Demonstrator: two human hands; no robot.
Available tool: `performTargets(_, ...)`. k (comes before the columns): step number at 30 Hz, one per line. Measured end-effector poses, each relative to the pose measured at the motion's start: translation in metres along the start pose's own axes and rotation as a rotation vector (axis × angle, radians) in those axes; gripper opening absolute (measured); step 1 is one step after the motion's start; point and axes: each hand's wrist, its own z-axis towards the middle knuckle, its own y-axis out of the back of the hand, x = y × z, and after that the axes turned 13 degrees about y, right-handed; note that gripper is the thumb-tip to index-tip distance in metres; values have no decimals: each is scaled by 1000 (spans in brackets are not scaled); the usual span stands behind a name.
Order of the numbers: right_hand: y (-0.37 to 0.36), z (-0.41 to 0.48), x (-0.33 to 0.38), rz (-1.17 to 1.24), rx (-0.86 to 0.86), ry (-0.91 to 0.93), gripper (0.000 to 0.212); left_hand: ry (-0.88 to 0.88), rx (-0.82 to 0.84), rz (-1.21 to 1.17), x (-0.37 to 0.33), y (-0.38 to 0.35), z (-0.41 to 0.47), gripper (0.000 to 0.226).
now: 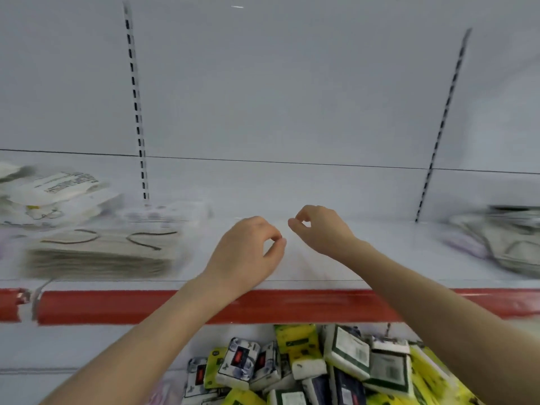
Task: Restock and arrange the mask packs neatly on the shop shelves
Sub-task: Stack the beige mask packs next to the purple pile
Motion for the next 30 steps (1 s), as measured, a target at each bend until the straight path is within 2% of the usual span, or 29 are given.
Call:
performTargets(3, 33, -25, -54, -53, -21, -67, 34, -60, 42, -56, -45, -44, 10, 21)
performTargets(9, 109, -77, -166, -137, -58, -204, 32, -147, 158, -129, -147, -128, 30, 24)
performTargets(14, 167, -116, -242, -197, -53, -297, 19, -146, 250, -132, -215, -186, 43, 29)
performTargets(18, 194, -138, -289, -189, -73, -391, 37, -159, 352, -107, -252, -217, 50, 36)
performTargets(22, 205, -153, -318, -50, -11, -470, 44, -161, 485, -15, -275, -235, 56, 37)
performTargets(24, 203, -155, -325, 85, 10, -510, 39, -148, 543, 8, -280, -238, 58, 33)
performTargets(30, 191, -150, -324, 275, -116, -503, 44, -150, 614, 23, -282, -239, 60, 30)
